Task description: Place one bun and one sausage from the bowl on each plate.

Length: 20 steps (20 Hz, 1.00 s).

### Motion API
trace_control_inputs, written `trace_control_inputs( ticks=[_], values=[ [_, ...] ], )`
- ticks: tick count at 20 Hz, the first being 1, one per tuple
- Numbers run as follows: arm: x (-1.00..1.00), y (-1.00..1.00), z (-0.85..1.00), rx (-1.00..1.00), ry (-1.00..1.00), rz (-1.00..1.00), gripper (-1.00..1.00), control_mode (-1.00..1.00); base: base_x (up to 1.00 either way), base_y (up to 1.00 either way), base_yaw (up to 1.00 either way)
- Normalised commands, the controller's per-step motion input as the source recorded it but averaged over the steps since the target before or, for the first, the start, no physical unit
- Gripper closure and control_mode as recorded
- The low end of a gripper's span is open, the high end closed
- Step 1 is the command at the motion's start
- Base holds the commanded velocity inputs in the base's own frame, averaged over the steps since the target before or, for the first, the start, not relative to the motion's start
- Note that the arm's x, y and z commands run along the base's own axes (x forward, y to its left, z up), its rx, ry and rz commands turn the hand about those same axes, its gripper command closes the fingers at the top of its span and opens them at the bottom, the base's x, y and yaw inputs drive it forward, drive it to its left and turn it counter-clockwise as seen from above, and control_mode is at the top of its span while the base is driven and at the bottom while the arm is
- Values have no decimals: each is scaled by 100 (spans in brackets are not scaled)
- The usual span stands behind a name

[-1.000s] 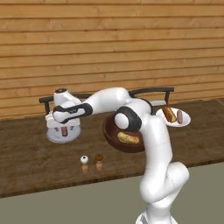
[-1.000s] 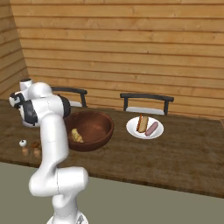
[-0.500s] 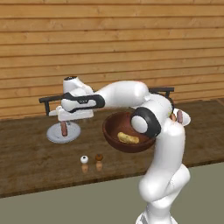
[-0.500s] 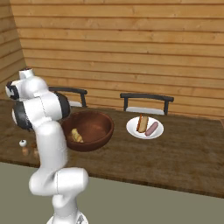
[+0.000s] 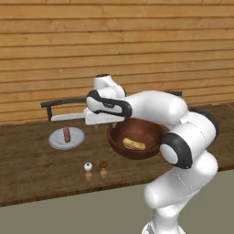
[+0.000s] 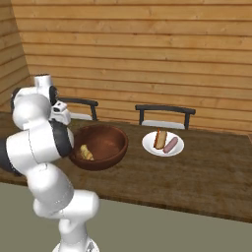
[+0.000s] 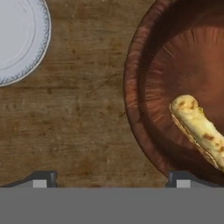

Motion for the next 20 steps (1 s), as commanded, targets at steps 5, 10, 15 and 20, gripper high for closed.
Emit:
trace_control_inputs(
  ticks=[5, 10, 15, 20],
  values=[
    [-24, -79, 4, 1, 15, 0, -100, -100, 0, 0, 0],
    [9, -51, 0, 2, 8, 0, -100, -100, 0, 0, 0],
    [19, -32, 0, 0, 5, 0, -100, -100, 0, 0, 0],
    [14, -54, -27, 0, 0, 14, -100, -100, 0, 0, 0]
  ],
)
